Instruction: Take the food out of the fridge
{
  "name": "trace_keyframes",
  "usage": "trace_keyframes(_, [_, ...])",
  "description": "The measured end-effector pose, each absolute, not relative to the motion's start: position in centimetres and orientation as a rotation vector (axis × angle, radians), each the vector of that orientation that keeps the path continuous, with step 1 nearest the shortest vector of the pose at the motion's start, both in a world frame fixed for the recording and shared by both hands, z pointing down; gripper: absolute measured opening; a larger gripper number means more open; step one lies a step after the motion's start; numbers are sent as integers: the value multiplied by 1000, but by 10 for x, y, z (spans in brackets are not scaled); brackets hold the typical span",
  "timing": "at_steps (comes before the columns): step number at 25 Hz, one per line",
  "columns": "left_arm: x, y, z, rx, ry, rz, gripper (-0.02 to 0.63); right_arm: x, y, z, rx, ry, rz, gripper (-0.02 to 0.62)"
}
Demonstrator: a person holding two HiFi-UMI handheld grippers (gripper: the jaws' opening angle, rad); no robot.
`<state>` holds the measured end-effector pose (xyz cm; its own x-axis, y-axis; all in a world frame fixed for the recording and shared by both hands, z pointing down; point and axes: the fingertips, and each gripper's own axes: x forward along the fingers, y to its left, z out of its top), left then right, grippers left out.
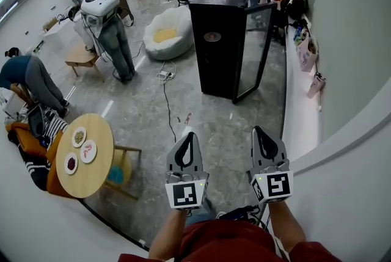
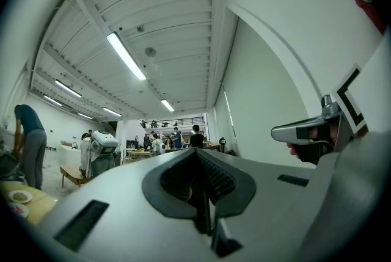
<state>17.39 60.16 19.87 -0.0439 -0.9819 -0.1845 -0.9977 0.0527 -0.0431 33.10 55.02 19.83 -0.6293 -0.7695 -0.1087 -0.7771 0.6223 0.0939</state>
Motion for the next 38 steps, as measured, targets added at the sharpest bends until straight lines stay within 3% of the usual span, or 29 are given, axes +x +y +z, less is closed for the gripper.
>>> trace_keyframes(6, [146, 579, 208, -2069, 2146, 50, 14, 305, 528, 195, -1310, 2768, 206, 23])
trace_keyframes(11, [124, 558, 193, -2067, 2155, 205, 14, 281, 510, 194, -1323, 2777, 203, 23])
trace_keyframes(38, [-39, 502, 192, -2043, 2196, 224, 14, 119, 446, 188, -1316, 2803, 227, 23])
